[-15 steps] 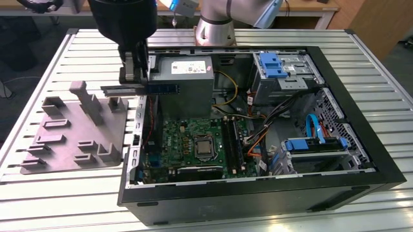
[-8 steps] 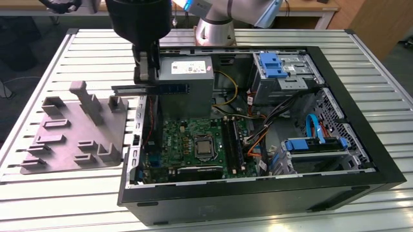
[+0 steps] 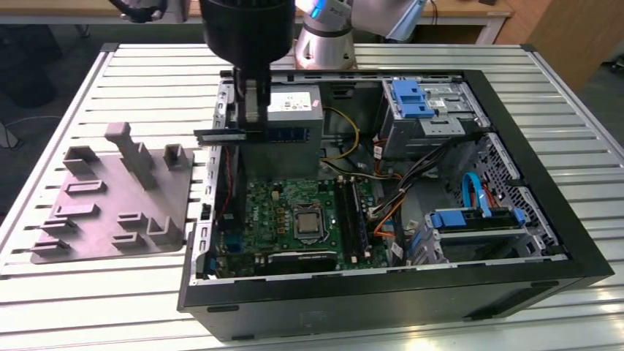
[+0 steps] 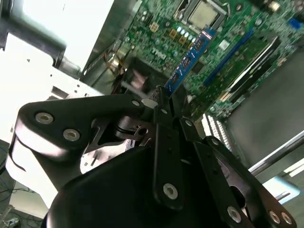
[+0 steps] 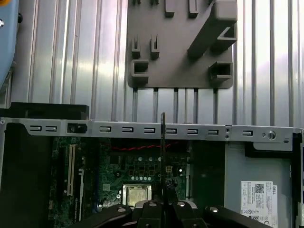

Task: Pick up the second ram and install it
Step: 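Pick up the second ram and move it above second insertion slot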

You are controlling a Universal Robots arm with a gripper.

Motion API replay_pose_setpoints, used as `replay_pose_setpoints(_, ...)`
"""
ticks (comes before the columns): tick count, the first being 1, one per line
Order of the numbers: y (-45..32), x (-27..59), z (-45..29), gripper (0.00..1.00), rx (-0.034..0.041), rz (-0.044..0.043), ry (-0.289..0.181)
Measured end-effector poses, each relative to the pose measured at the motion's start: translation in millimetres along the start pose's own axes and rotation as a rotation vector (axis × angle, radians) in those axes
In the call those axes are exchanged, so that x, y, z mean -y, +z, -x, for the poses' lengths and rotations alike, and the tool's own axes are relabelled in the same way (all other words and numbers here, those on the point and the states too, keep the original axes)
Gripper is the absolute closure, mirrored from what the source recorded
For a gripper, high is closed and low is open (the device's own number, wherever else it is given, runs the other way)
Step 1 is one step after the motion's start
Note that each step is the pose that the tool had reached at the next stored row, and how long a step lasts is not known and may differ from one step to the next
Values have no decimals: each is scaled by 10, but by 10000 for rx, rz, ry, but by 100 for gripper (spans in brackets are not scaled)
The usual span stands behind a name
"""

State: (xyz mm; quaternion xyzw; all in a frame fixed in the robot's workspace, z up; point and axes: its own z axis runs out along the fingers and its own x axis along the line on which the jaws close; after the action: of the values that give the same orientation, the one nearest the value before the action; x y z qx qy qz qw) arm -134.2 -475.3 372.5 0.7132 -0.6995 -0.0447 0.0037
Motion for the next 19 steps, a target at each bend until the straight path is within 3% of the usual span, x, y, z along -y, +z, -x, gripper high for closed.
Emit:
replay_pose_setpoints(9, 6, 250, -6, 86, 0, 43, 1)
replay_pose_setpoints(19, 15, 440, -10, 86, 2, 56, 3)
